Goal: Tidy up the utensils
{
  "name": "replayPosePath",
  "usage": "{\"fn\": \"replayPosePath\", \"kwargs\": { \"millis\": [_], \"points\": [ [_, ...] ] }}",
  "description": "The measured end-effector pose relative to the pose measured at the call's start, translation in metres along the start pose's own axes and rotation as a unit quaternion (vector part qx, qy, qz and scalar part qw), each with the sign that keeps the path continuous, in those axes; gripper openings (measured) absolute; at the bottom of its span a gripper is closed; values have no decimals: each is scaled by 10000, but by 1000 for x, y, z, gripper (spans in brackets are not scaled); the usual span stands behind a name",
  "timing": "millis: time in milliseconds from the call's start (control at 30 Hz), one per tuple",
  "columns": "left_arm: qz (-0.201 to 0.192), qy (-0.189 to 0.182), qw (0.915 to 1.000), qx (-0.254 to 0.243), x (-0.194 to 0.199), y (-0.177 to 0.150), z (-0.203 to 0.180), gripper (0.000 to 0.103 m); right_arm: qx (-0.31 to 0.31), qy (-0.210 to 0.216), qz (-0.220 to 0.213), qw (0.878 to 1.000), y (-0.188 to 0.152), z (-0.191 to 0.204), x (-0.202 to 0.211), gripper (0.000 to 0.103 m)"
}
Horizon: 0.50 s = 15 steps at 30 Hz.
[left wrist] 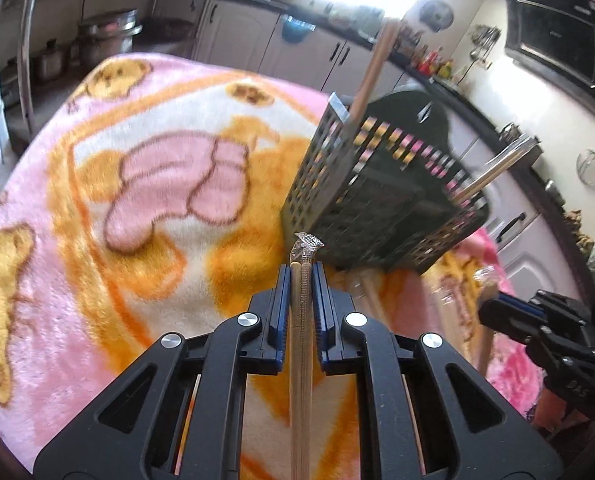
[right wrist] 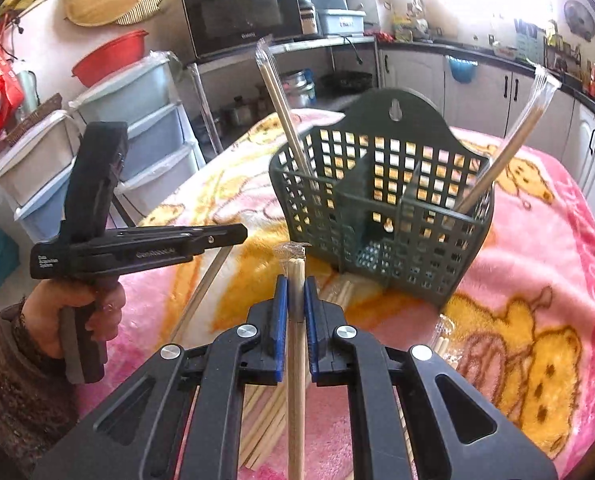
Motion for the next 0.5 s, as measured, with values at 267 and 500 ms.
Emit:
{"fn": "replayPosePath", "kwargs": {
  "millis": [267,500],
  "points": [
    [-450,-225,9981,-348,32,17,-38,7,3,-95,-368,9993,6,-5,24,7],
    [-729,-422,9949,-557,50,26,-65,7,-165,-199,-648,9976,10,-18,44,6]
  ]
}}
Point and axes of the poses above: each gripper's, at about its wrist camera, not at the fingertips, and x roughly against the way its jaws point, z to its left, y to its top, the point moved 6 cm from there along -x, roughly the way its jaws point, and after that the axes turned 12 degrees about -y, right-handed, at the moved point
